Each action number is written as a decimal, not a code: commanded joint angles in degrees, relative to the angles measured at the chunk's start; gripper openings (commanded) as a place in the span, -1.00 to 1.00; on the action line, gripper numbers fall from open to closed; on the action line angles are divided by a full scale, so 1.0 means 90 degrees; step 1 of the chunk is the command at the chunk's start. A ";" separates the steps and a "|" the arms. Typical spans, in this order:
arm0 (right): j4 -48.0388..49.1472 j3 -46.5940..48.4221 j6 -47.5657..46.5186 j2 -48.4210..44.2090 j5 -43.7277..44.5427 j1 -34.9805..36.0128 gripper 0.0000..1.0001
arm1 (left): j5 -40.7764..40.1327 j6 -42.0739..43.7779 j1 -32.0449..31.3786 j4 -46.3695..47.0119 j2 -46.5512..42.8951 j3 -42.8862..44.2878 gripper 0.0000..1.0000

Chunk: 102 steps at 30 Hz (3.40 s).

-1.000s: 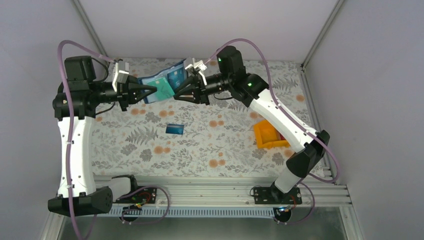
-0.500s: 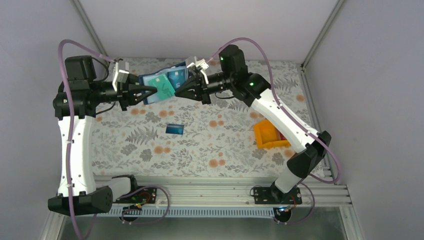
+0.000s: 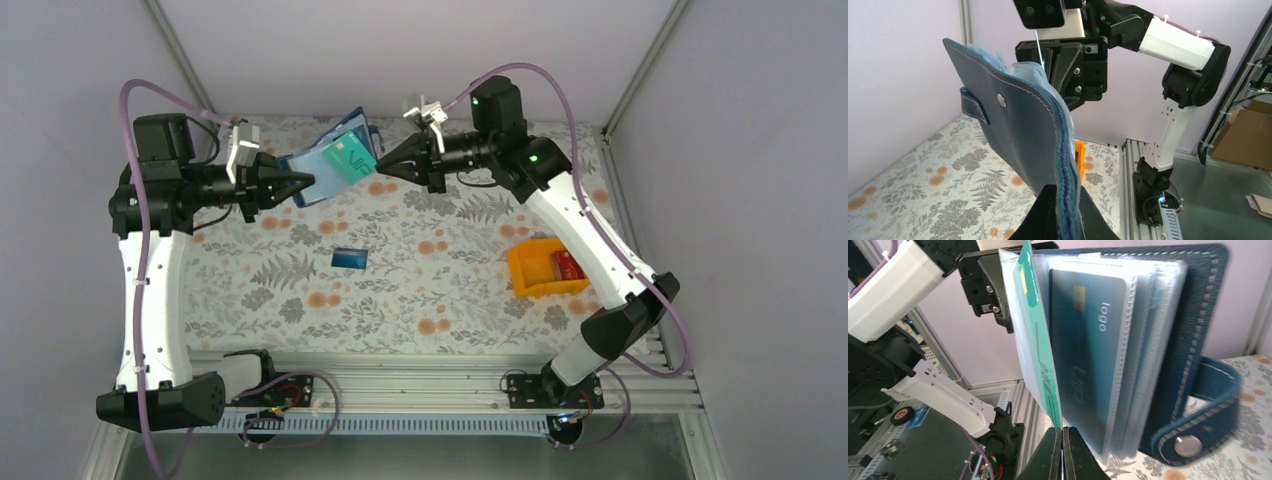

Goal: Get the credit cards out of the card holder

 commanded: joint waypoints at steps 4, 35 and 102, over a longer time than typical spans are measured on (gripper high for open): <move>-0.0656 0.0044 -0.0629 -0.0480 0.0367 -0.0540 -0.92 | -0.0247 -0.0120 0.0016 0.0193 -0.0075 0.0032 -0.95; -0.3500 -0.1274 -0.3347 0.2823 0.3493 0.0079 -0.92 | -0.4489 -0.1418 0.0494 0.1567 -0.0145 -0.1364 -0.95; 0.2835 -0.1032 0.0020 -0.0288 0.0580 0.0522 0.99 | 0.0336 0.2879 0.0522 -0.2109 -0.0071 0.0397 -0.95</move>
